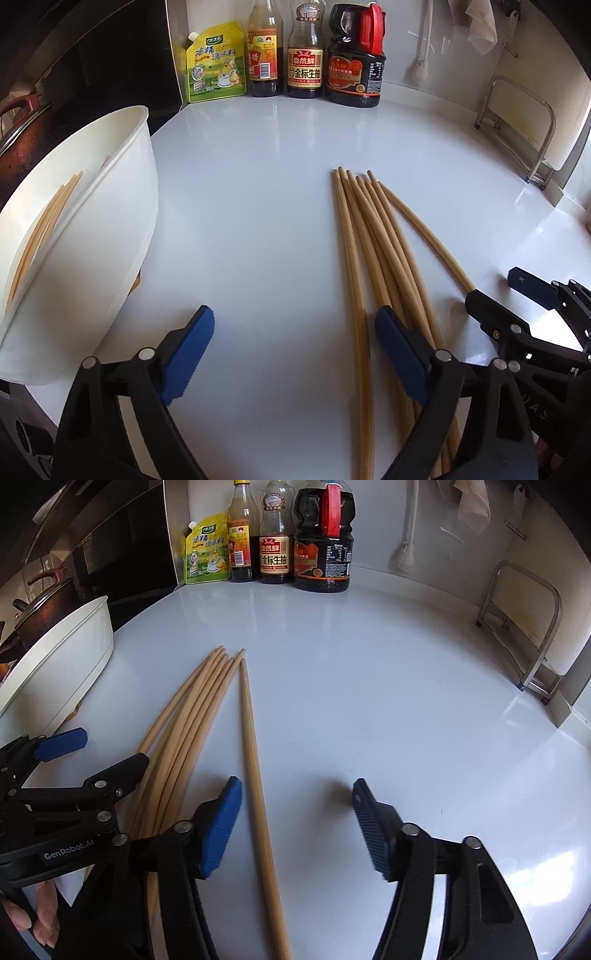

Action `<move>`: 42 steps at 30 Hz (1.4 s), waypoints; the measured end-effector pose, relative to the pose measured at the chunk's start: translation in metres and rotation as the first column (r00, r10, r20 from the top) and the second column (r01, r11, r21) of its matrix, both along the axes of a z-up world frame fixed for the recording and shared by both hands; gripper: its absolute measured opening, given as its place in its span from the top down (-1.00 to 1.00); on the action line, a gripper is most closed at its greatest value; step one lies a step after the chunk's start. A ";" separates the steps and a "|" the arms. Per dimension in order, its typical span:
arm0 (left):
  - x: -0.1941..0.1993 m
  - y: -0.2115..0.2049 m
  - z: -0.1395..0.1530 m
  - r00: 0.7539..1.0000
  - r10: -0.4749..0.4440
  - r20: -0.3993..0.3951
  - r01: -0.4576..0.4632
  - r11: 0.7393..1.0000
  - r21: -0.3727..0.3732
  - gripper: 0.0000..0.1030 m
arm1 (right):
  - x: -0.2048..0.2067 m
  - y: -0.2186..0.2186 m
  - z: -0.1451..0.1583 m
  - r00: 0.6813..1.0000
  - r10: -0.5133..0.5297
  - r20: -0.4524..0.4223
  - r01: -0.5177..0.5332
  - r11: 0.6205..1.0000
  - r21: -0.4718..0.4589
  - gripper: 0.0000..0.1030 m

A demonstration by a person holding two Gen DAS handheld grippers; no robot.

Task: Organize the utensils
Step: 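Position both open tools over single chopsticks at the pile's edge, then close the left tool on one chopstick while the right tool grasps another, then carry both held chopsticks over the white water basin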

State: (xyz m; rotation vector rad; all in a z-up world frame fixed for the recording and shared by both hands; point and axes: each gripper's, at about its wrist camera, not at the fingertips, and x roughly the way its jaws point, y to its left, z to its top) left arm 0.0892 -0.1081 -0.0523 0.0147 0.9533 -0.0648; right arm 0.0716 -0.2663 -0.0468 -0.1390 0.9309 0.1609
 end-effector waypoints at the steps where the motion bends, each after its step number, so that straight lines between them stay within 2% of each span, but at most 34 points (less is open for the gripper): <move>1: -0.001 -0.003 0.001 1.000 -0.011 0.003 0.011 1.000 0.000 -0.46 | -0.001 0.002 0.001 1.000 0.010 0.003 -0.010 1.000 -0.005 0.25; 4: -0.004 -0.009 0.003 0.999 -0.040 0.008 0.040 0.999 0.000 -0.14 | -0.003 0.009 0.001 0.999 0.034 0.006 -0.034 0.999 -0.024 0.50; 5: -0.005 -0.011 0.004 0.999 -0.050 0.010 0.050 0.999 0.000 0.05 | -0.003 0.010 0.001 0.999 0.038 0.006 -0.038 0.999 -0.025 0.54; 6: -0.005 -0.013 0.005 0.998 -0.059 0.012 0.059 0.998 -0.001 0.28 | -0.003 0.011 0.000 0.999 0.044 0.004 -0.044 0.999 -0.027 0.66; 7: -0.006 -0.016 0.005 0.998 -0.069 0.012 0.069 0.998 -0.003 0.42 | -0.004 0.013 0.000 0.999 0.048 0.004 -0.047 0.998 -0.034 0.85; 8: -0.007 -0.018 0.005 0.997 -0.080 0.011 0.080 0.997 -0.005 0.72 | -0.005 0.014 0.000 0.999 0.049 0.005 -0.049 0.998 -0.046 0.87; 9: -0.007 -0.020 0.005 0.996 -0.089 0.008 0.090 0.996 -0.007 0.85 | -0.005 0.015 -0.001 0.999 0.051 0.006 -0.051 0.997 -0.054 0.88; 15: -0.011 -0.022 0.005 0.994 -0.108 -0.010 0.108 0.993 -0.038 0.85 | -0.007 0.010 -0.001 0.999 0.033 0.006 -0.033 0.999 -0.031 0.88; 23: -0.022 -0.021 0.011 0.989 -0.145 -0.023 0.143 0.987 -0.078 0.86 | -0.011 -0.009 0.007 0.999 -0.040 0.001 0.040 0.994 0.106 0.88; 34: -0.038 -0.001 0.040 0.986 -0.167 0.027 0.169 0.976 -0.138 0.86 | -0.028 -0.010 0.029 0.995 -0.100 0.022 0.093 0.974 0.205 0.88; 42: -0.047 0.046 0.076 0.985 -0.132 0.111 0.150 0.972 -0.178 0.86 | -0.031 0.014 0.052 0.993 -0.111 0.049 0.092 0.949 0.300 0.88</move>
